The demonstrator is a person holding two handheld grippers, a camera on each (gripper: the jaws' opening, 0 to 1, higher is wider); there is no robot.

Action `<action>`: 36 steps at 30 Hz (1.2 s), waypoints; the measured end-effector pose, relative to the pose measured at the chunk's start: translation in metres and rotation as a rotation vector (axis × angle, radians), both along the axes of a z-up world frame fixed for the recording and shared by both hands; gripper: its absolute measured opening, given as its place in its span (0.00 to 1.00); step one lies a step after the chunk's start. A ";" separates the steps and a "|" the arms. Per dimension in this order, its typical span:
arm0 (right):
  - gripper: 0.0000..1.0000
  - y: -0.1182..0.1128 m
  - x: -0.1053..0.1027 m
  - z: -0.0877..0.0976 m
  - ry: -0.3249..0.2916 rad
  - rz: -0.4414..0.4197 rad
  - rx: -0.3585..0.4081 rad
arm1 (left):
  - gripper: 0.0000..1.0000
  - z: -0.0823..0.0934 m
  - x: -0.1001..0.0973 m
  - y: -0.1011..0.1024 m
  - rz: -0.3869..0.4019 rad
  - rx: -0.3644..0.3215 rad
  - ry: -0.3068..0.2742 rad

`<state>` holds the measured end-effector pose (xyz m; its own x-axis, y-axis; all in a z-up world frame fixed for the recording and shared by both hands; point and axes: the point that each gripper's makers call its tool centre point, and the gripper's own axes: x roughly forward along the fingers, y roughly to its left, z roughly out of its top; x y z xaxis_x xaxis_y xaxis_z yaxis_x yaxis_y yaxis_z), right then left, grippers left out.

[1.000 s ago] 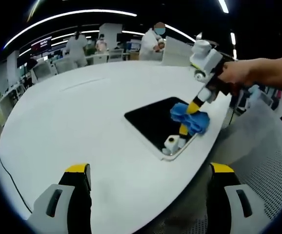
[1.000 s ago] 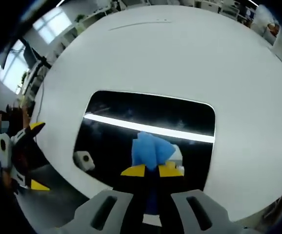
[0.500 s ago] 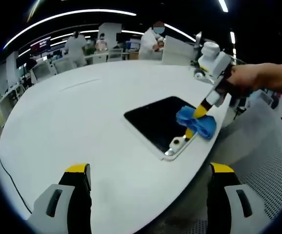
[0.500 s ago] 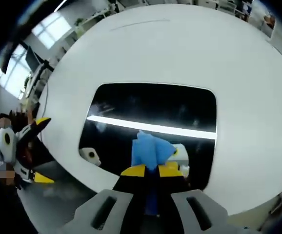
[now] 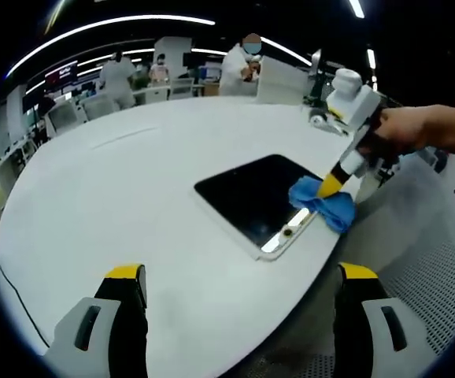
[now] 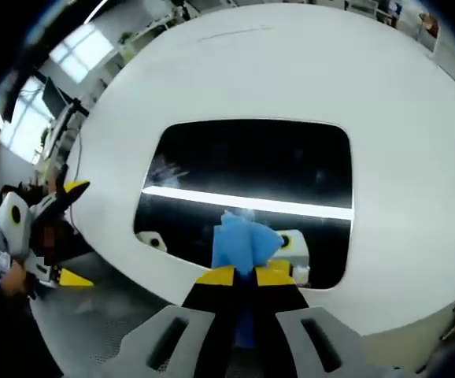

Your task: Wipe the mirror surface with the cleaning cloth until all visible marks leave the cleaned area.

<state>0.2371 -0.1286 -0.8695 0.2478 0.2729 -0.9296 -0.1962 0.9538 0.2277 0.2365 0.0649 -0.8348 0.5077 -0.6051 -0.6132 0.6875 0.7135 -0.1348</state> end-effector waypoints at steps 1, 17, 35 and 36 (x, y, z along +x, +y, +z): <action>0.01 0.000 0.000 0.000 -0.002 0.001 0.001 | 1.00 0.000 0.000 0.000 0.003 -0.002 0.000; 0.01 0.000 0.001 0.000 0.007 0.007 0.010 | 1.00 0.000 0.000 0.003 0.017 -0.006 -0.002; 0.01 -0.023 0.001 -0.001 0.007 0.010 -0.010 | 1.00 0.000 -0.002 0.002 0.009 -0.007 0.001; 0.01 -0.025 0.002 -0.001 0.007 0.007 -0.006 | 1.00 0.000 -0.002 0.003 0.011 -0.008 0.001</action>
<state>0.2387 -0.1531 -0.8703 0.2397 0.2688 -0.9329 -0.2015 0.9538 0.2231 0.2345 0.0677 -0.8347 0.5141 -0.6045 -0.6085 0.6792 0.7202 -0.1415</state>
